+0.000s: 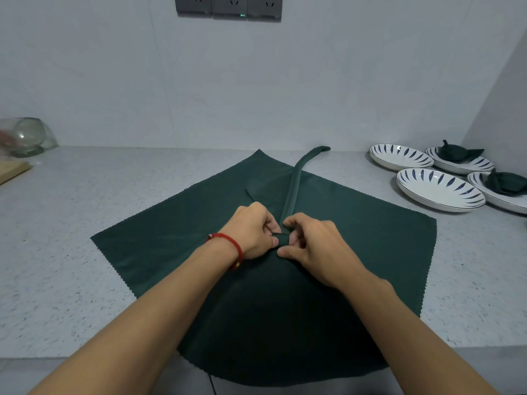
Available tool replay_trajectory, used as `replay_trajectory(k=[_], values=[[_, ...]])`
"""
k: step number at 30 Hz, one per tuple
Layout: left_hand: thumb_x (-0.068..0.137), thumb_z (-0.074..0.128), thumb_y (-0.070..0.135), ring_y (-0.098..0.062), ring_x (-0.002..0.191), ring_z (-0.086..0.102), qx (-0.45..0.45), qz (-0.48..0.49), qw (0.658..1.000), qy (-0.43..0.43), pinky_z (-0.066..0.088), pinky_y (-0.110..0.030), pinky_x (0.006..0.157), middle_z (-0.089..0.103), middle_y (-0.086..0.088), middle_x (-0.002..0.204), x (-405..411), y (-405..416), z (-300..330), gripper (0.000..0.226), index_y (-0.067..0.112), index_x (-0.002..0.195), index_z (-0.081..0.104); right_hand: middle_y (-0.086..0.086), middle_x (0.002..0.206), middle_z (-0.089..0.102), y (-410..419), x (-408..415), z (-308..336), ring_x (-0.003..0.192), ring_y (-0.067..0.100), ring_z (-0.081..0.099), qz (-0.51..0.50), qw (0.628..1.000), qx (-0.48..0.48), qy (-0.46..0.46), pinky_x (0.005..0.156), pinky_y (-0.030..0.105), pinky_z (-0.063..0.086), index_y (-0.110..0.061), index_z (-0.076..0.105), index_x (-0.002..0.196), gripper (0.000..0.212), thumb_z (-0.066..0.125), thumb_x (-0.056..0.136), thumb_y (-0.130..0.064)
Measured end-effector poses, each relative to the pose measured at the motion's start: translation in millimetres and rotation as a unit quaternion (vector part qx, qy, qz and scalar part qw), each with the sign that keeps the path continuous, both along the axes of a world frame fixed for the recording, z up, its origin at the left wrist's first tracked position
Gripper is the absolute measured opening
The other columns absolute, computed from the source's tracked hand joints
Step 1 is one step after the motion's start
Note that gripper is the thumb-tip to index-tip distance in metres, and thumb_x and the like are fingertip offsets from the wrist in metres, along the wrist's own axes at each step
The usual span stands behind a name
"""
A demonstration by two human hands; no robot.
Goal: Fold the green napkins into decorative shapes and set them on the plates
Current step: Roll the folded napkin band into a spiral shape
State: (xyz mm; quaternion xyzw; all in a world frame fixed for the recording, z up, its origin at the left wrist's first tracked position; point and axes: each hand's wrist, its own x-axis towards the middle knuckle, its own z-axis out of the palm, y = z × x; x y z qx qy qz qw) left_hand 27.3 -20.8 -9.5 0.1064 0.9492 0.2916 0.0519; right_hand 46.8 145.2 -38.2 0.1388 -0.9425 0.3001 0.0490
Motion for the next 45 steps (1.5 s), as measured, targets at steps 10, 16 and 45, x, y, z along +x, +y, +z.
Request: replay_trajectory(k=[10,16,45], values=[[0.091,0.069,0.025,-0.011,0.087,0.063,0.033,0.020,0.998,0.055,0.052,-0.024,0.076,0.073,0.004,0.083,-4.2,-0.5,-8.6,0.008,0.024,0.090,0.077,0.004,0.103,0.059,2.0,-11.8,2.2,0.101,0.024,0.055,0.017,0.997,0.070,0.030,0.086,0.036,0.045,-0.017,0.068,0.119,0.028,0.062,0.098,-0.035],[0.093,0.068,0.024,-0.011,0.084,0.066,0.046,0.027,0.996,0.066,0.050,-0.022,0.075,0.076,0.001,0.084,-2.9,0.9,-10.6,0.012,0.020,0.093,0.079,0.005,0.103,0.068,3.7,-17.9,7.3,0.101,0.024,0.059,0.021,0.997,0.068,0.021,0.087,0.037,0.048,-0.015,0.070,0.117,0.028,0.064,0.097,-0.034],[0.094,0.062,0.024,-0.021,0.087,0.064,0.048,0.067,0.991,0.108,0.053,-0.034,0.081,0.070,-0.001,0.087,-53.5,17.2,-19.1,0.010,0.021,0.088,0.070,0.005,0.101,0.066,1.5,-56.6,5.4,0.097,0.025,0.060,-0.044,0.999,0.026,-0.008,0.087,0.040,0.051,-0.016,0.065,0.106,0.021,0.071,0.092,-0.029]])
